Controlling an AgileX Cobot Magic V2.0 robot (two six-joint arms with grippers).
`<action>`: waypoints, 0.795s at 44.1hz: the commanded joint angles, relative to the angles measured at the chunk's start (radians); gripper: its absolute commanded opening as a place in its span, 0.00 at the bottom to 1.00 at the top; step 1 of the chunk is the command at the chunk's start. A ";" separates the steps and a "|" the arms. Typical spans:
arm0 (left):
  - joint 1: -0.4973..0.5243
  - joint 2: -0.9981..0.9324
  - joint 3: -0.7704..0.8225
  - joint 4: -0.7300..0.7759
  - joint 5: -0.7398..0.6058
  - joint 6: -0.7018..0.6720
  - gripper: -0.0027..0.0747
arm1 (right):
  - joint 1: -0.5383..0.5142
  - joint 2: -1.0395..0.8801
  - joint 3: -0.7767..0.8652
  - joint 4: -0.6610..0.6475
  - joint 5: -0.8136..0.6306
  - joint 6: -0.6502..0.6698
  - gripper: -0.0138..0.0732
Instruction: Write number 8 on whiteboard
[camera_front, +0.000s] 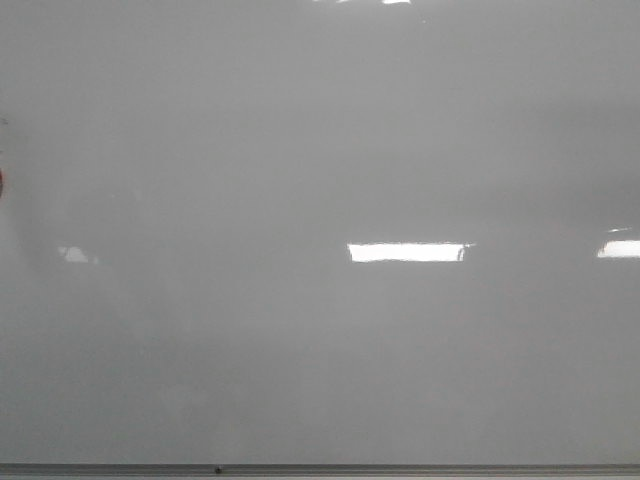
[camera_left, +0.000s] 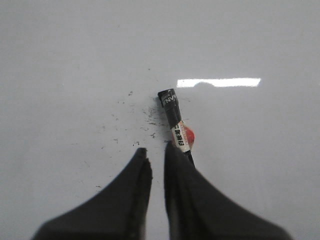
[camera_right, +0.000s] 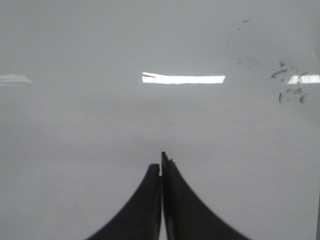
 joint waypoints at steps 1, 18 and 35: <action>0.003 0.021 -0.037 -0.002 -0.078 -0.001 0.47 | -0.001 0.018 -0.034 -0.005 -0.070 -0.004 0.43; -0.026 0.124 -0.047 -0.165 -0.032 0.000 0.90 | -0.001 0.018 -0.034 -0.005 -0.070 -0.004 0.79; -0.134 0.689 -0.216 -0.283 -0.132 -0.034 0.90 | -0.001 0.018 -0.034 -0.005 -0.070 -0.004 0.79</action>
